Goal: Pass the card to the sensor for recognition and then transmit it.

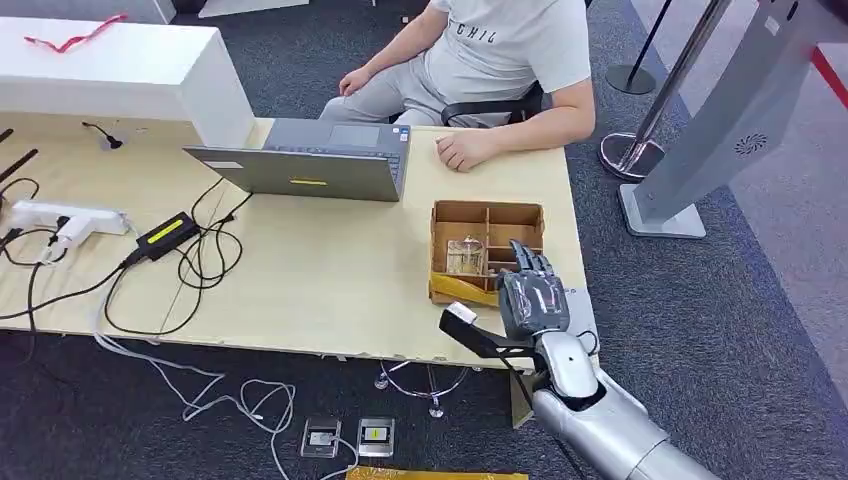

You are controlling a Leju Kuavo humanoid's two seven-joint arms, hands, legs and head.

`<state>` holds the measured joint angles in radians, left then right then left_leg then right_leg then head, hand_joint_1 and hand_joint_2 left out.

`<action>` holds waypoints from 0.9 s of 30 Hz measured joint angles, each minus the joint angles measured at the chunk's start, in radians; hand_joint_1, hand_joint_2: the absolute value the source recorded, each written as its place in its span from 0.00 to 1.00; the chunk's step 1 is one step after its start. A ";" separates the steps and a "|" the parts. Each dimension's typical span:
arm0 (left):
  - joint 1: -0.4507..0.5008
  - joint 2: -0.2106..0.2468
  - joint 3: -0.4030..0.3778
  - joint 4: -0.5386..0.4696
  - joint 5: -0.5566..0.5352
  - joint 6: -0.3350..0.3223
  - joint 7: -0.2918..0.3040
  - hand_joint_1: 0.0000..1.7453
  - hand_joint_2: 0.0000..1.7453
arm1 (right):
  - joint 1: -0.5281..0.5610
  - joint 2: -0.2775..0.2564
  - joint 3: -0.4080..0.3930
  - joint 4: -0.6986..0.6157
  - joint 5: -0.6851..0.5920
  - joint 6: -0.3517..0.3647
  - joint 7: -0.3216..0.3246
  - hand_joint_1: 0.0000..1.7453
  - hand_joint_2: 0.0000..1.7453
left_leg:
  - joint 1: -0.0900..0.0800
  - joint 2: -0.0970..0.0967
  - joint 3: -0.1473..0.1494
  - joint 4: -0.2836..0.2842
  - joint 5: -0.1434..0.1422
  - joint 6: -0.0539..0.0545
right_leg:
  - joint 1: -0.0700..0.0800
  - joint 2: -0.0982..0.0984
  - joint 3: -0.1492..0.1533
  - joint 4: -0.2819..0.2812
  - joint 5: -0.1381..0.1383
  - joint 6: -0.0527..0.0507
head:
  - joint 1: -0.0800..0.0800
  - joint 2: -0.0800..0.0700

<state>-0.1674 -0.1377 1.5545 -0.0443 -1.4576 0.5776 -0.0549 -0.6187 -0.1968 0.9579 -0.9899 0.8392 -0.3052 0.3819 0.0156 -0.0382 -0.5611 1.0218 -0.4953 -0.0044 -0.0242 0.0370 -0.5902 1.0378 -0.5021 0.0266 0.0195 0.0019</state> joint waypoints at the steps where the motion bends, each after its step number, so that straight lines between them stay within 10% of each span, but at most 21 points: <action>1: 0.000 0.000 0.000 0.000 0.000 0.000 -0.001 0.00 0.00 | 0.000 0.000 -0.001 0.001 -0.001 -0.012 -0.004 0.00 1.00 | 0.000 0.000 0.000 0.000 0.000 0.000 | 0.000 0.000 0.000 0.000 0.000 0.000 | 0.000 0.000; 27: 0.000 -0.001 0.000 0.000 -0.012 0.010 0.014 0.00 0.00 | -0.004 0.009 -0.027 0.008 -0.004 -0.048 0.006 0.00 1.00 | 0.000 0.000 0.000 0.000 0.000 0.000 | 0.000 0.000 0.000 0.000 0.000 0.000 | 0.000 0.000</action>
<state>-0.1673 -0.1385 1.5545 -0.0443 -1.4698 0.5871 -0.0408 -0.6231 -0.1881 0.9308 -0.9823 0.8354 -0.3532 0.3876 0.0156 -0.0383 -0.5611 1.0218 -0.4953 -0.0044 -0.0243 0.0368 -0.5901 1.0378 -0.5021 0.0266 0.0195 0.0019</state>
